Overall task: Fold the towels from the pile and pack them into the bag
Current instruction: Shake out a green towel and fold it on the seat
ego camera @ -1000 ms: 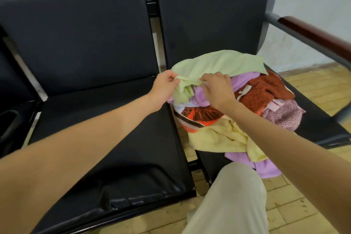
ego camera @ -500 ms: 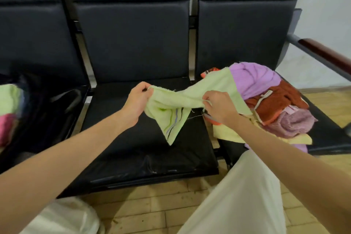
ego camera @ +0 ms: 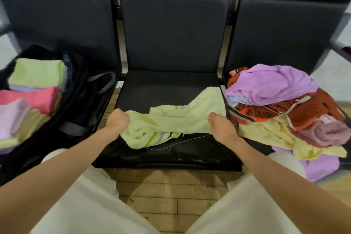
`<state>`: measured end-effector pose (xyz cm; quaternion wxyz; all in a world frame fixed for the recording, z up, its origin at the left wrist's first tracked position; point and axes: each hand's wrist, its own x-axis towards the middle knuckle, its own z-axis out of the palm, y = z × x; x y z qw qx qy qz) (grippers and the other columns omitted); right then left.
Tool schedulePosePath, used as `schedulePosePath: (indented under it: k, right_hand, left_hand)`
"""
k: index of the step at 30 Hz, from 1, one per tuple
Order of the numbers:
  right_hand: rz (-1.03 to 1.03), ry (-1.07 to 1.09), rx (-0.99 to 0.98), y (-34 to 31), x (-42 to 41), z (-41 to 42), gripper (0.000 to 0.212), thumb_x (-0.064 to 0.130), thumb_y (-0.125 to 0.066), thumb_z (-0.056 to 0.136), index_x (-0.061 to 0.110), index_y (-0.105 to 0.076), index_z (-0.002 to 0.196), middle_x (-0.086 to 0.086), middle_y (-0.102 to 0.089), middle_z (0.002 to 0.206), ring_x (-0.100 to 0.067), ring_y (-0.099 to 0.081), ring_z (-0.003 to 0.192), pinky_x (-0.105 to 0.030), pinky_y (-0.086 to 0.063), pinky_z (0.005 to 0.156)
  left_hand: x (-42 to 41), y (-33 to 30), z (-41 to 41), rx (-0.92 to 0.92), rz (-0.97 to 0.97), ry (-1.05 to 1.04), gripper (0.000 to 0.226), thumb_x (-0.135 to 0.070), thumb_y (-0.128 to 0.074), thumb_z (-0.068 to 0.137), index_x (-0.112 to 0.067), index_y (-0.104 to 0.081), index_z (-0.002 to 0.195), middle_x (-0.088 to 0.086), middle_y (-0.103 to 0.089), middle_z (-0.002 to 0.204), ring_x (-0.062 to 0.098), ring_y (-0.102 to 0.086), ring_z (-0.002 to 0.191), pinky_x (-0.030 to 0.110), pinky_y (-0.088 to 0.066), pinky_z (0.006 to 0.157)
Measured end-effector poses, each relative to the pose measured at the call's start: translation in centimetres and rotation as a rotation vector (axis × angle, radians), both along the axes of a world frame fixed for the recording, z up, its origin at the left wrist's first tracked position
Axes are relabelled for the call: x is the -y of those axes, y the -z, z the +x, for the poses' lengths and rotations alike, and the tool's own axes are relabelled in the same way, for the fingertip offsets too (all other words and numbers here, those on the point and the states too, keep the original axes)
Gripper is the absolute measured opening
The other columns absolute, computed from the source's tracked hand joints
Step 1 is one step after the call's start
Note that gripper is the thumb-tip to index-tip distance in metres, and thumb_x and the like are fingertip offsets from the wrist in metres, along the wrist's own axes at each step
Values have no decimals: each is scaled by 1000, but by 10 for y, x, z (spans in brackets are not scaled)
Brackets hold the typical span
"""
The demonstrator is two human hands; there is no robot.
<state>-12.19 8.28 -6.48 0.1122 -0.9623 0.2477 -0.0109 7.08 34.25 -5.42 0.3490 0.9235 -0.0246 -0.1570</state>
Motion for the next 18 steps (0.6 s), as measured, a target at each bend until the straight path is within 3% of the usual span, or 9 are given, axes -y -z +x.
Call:
schedulePosePath:
  k: [3, 6, 9, 11, 15, 18]
  right_hand:
    - [60, 18, 126, -3, -8, 11, 20, 12, -39, 100, 4, -50, 114, -13, -64, 101, -28, -63, 91, -36, -48, 77]
    - [96, 55, 214, -4, -16, 20, 19, 16, -35, 102, 7, -50, 107, -9, -63, 92, -25, -62, 83, -36, -48, 72]
    - [113, 67, 252, -5, -23, 26, 25, 22, -30, 103, 9, -51, 107, -7, -62, 90, -22, -60, 80, -34, -46, 69]
    - [116, 68, 280, -5, -26, 27, 27, 24, -29, 104, 9, -52, 108, -5, -61, 89, -21, -59, 79, -32, -44, 66]
    - [144, 81, 392, -6, -29, 27, 28, 24, -31, 103, 10, -55, 106, -3, -61, 92, -18, -58, 80, -30, -44, 68]
    - [179, 80, 443, -7, -31, 26, 26, 22, -36, 102, 9, -58, 110, -4, -63, 100, -18, -59, 88, -26, -43, 74]
  left_hand:
    - [-12, 7, 4, 76, 300, 331, 13, -4, -45, 87, -3, -58, 87, 11, -62, 88, 30, -60, 86, 34, -43, 65]
    - [-15, 16, 7, 131, 492, 511, 24, 1, -44, 84, -12, -55, 102, 8, -61, 101, 24, -57, 89, 33, -46, 67]
    - [-11, 30, 9, 118, 501, 582, 45, -3, -48, 85, -15, -46, 128, 7, -60, 113, 24, -58, 100, 35, -50, 77]
    - [-5, 36, 11, 60, 424, 552, 44, -12, -49, 89, -17, -46, 132, 6, -60, 119, 24, -57, 108, 37, -50, 88]
    - [7, 39, 8, 47, 408, 532, 22, -31, -48, 95, -17, -61, 107, 3, -64, 105, 22, -59, 96, 33, -50, 79]
    - [11, 27, 9, 148, 469, 537, 20, -29, -48, 94, -16, -63, 90, 4, -65, 90, 22, -60, 83, 30, -46, 65]
